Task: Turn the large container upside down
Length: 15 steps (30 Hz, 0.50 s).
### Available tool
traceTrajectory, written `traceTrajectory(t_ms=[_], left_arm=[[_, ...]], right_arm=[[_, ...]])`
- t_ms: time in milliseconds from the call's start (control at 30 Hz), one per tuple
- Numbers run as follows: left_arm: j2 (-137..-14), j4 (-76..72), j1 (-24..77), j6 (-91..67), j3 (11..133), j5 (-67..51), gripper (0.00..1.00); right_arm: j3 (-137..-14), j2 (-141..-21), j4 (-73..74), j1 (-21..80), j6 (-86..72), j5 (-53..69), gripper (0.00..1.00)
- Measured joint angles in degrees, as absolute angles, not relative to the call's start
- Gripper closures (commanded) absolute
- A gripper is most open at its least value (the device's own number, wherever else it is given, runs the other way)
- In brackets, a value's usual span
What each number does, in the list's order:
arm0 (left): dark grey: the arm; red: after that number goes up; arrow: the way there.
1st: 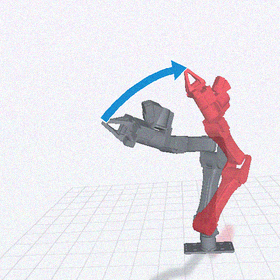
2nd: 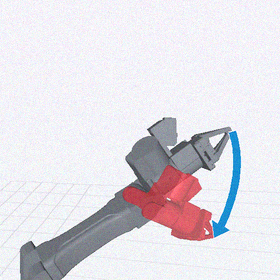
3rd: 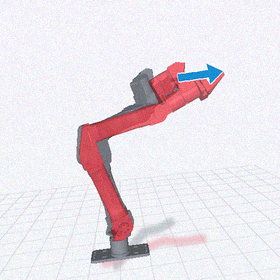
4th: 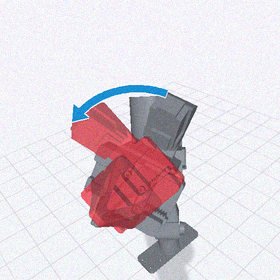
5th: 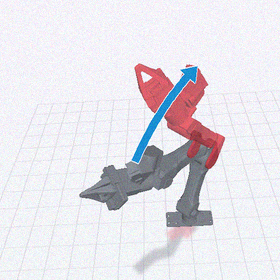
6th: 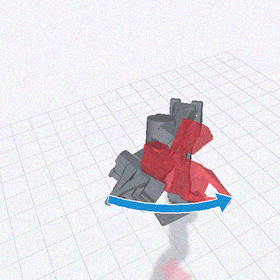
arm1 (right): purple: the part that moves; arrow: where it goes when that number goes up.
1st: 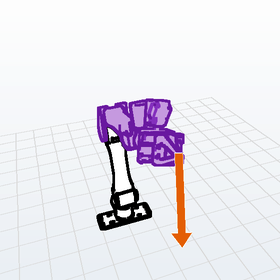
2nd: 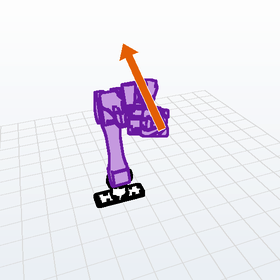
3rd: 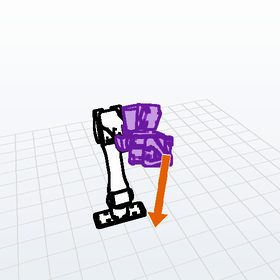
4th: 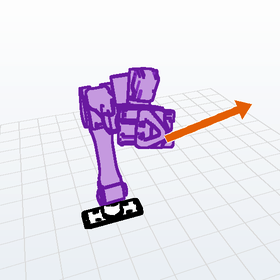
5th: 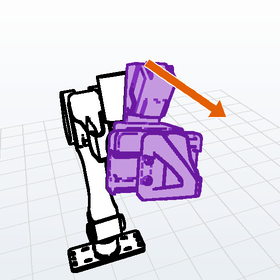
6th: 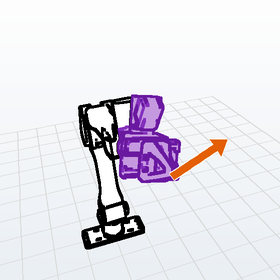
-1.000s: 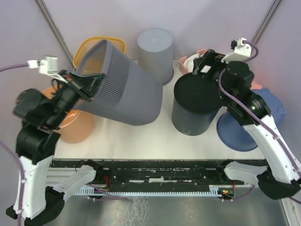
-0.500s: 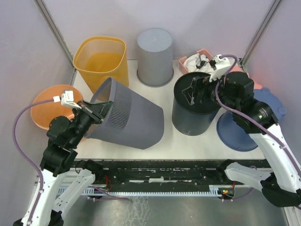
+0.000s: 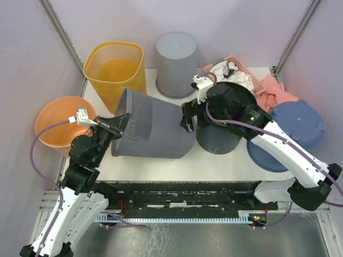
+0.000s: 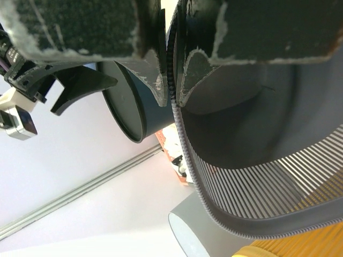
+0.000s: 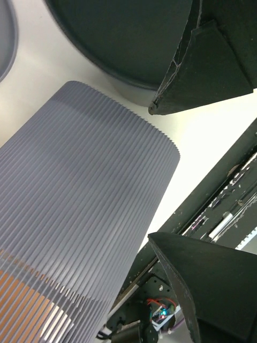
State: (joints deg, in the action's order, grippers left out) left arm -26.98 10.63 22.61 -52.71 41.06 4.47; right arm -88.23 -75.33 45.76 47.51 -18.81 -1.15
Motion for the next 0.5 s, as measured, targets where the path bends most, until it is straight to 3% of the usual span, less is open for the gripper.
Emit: traceTrajectory(t_ms=[67, 200, 267, 367, 500], left_arm=[[-26.85, 9.34, 22.59, -52.97, 39.51, 4.49, 0.93], [-26.89, 9.1, 22.57, -53.06, 37.06, 4.36, 0.51], [-27.29, 11.0, 22.55, -52.49, 36.91, 4.27, 0.36], [-28.58, 14.98, 22.59, -51.03, 36.93, 4.27, 0.23], [-31.53, 21.65, 22.59, -47.79, 39.33, 4.47, 0.18]], right_arm=[[-86.74, -73.69, 46.48, 47.48, -18.85, -2.66, 0.01], [-82.63, -66.92, 49.52, 47.48, -19.07, -8.69, 0.01], [-82.24, -65.06, 50.74, 47.48, -19.2, -10.17, 0.01], [-82.15, -62.33, 52.6, 47.4, -19.25, -11.25, 0.01], [-82.15, -62.87, 53.91, 47.35, -18.96, -9.04, 0.01]])
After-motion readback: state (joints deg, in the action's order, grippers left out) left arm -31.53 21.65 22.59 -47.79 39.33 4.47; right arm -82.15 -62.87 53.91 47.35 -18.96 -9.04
